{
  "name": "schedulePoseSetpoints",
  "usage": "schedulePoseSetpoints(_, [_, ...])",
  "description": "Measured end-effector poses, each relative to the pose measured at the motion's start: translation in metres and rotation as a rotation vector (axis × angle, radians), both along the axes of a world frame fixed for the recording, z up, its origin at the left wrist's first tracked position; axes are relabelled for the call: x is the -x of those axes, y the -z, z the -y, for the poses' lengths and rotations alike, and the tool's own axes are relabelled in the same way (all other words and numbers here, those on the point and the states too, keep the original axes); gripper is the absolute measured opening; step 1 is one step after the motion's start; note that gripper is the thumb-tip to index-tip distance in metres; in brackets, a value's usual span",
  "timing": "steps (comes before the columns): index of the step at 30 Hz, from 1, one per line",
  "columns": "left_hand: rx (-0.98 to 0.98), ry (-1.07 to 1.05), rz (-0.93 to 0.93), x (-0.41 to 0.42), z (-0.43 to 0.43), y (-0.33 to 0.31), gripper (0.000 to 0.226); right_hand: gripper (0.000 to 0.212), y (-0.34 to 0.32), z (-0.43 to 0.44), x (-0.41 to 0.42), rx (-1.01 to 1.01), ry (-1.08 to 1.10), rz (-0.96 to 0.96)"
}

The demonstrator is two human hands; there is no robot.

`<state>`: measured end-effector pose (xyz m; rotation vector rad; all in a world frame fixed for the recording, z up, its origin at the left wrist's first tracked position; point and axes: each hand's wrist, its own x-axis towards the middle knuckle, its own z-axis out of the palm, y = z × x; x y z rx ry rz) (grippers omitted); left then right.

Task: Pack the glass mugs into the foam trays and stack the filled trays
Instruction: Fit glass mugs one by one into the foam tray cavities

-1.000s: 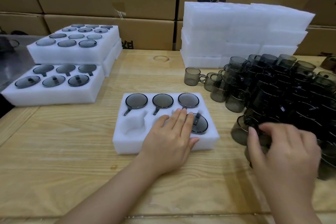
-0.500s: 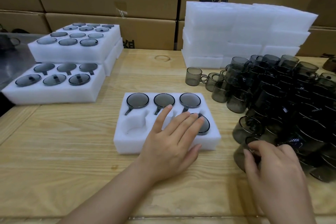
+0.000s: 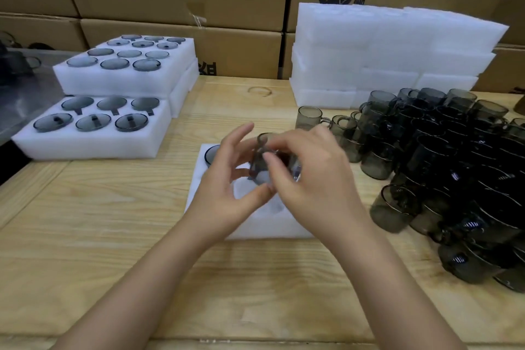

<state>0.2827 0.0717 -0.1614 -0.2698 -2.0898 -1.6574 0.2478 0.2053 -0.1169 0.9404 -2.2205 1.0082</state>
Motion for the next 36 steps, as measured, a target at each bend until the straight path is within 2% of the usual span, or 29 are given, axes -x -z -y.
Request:
schedulePoseSetpoints(5, [-0.029,0.038,0.074,0.004,0.001,0.004,0.078,0.009,0.028,-0.001,0.001,0.17,-0.118,0.082])
schedulePoseSetpoints(8, [-0.079,0.063,0.071,0.005,0.003,0.004,0.08,0.018,0.029,-0.011,0.006,0.276,-0.22,0.202])
schedulePoseSetpoints(10, [-0.187,0.124,0.077,0.005,0.009,0.003,0.084,0.029,0.027,-0.021,0.013,0.335,-0.287,0.337])
schedulePoseSetpoints(12, [-0.252,0.189,0.078,0.006,0.016,0.003,0.09,0.043,0.026,-0.031,0.02,0.347,-0.402,0.562])
schedulePoseSetpoints(14, [-0.259,0.245,0.095,0.006,0.019,0.003,0.089,0.052,0.027,-0.034,0.023,0.33,-0.54,0.768])
schedulePoseSetpoints(16, [-0.245,0.278,0.121,0.007,0.02,0.004,0.082,0.055,0.031,-0.033,0.024,0.341,-0.594,0.854])
schedulePoseSetpoints(22, [-0.236,0.173,0.139,0.011,0.023,0.006,0.06,0.056,0.032,-0.029,0.023,0.387,-0.531,0.792])
schedulePoseSetpoints(25, [-0.328,0.283,0.18,0.009,0.027,0.0,0.042,0.059,0.032,-0.025,0.02,0.448,-0.473,0.773])
schedulePoseSetpoints(26, [-0.36,0.33,0.199,0.008,0.029,-0.001,0.045,0.057,0.032,-0.023,0.019,0.467,-0.462,0.771])
schedulePoseSetpoints(29, [-0.386,0.428,0.249,0.006,0.032,-0.004,0.081,0.052,0.034,-0.017,0.016,0.484,-0.42,0.738])
schedulePoseSetpoints(30, [-0.34,0.401,0.249,0.007,0.03,-0.003,0.079,0.051,0.035,-0.015,0.016,0.485,-0.399,0.721])
schedulePoseSetpoints(33, [-0.259,0.285,0.217,0.01,0.026,0.001,0.05,0.055,0.039,-0.014,0.016,0.483,-0.381,0.712])
schedulePoseSetpoints(36, [-0.262,0.321,0.223,0.011,0.028,0.002,0.048,0.058,0.039,-0.021,0.019,0.477,-0.553,0.794])
